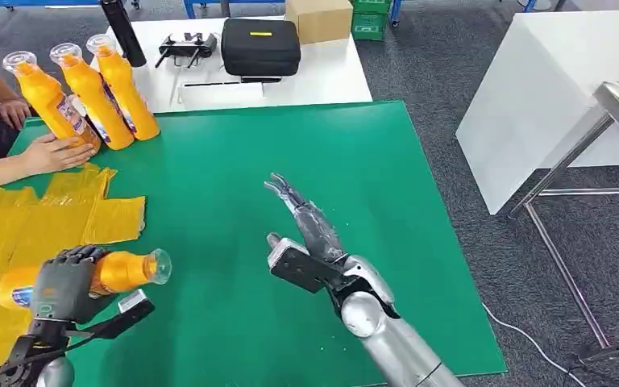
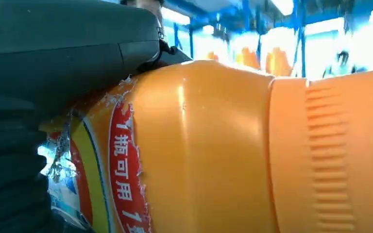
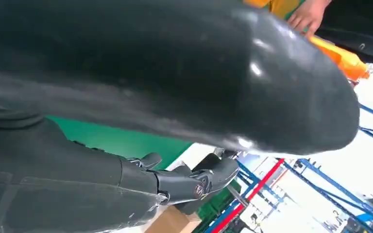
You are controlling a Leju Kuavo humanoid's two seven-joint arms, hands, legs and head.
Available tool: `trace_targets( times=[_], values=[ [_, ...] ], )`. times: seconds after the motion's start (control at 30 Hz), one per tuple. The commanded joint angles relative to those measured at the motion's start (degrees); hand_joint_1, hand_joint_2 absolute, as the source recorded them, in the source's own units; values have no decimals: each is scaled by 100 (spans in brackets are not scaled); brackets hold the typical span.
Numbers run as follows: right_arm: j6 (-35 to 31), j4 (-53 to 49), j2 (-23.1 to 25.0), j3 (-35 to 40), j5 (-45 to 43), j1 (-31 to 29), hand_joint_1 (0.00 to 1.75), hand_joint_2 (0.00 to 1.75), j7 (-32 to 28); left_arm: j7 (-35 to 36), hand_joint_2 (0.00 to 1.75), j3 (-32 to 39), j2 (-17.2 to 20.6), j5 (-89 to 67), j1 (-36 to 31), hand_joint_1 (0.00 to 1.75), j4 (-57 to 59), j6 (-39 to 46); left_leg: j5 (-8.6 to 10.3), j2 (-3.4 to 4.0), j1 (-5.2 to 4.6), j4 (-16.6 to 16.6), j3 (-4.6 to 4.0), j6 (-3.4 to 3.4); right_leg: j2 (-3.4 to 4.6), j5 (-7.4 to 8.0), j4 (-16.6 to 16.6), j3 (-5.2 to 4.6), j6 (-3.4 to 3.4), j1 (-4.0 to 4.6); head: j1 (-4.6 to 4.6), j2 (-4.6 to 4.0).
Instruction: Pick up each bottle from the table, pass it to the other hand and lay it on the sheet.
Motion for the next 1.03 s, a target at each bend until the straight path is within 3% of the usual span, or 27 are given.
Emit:
trace_targets(
  times=[0.03, 0.73, 0.77, 1.03],
  values=[
    [27, 167, -223, 152, -56, -192, 0, 0, 18, -21, 175, -235, 227, 119, -545, 175, 1510, -157, -11, -7, 2, -2, 29, -10, -9, -14, -4, 34, -2, 2, 2, 0],
    [13, 206, -232, 119, -26, -153, 0, 0, 24, 211, 175, -90, 356, -1, -938, 175, 2286, -548, -8, -1, 3, -1, 26, -10, 0, -8, -3, 29, -3, 3, 0, 0],
    [5, 210, -227, 109, -14, -145, 0, 0, 26, 185, 175, -51, 326, 53, -956, 0, 2299, -514, -12, 1, 4, 1, 32, -13, 0, -11, -1, 35, -3, 3, 0, 0],
    [2, 229, -233, 98, -3, -143, 0, 0, 27, 180, 175, -92, 310, 53, -1015, 0, 2311, -602, -10, 1, 2, -1, 34, -11, 1, -10, -2, 38, -3, 1, 2, 0]
  ],
)
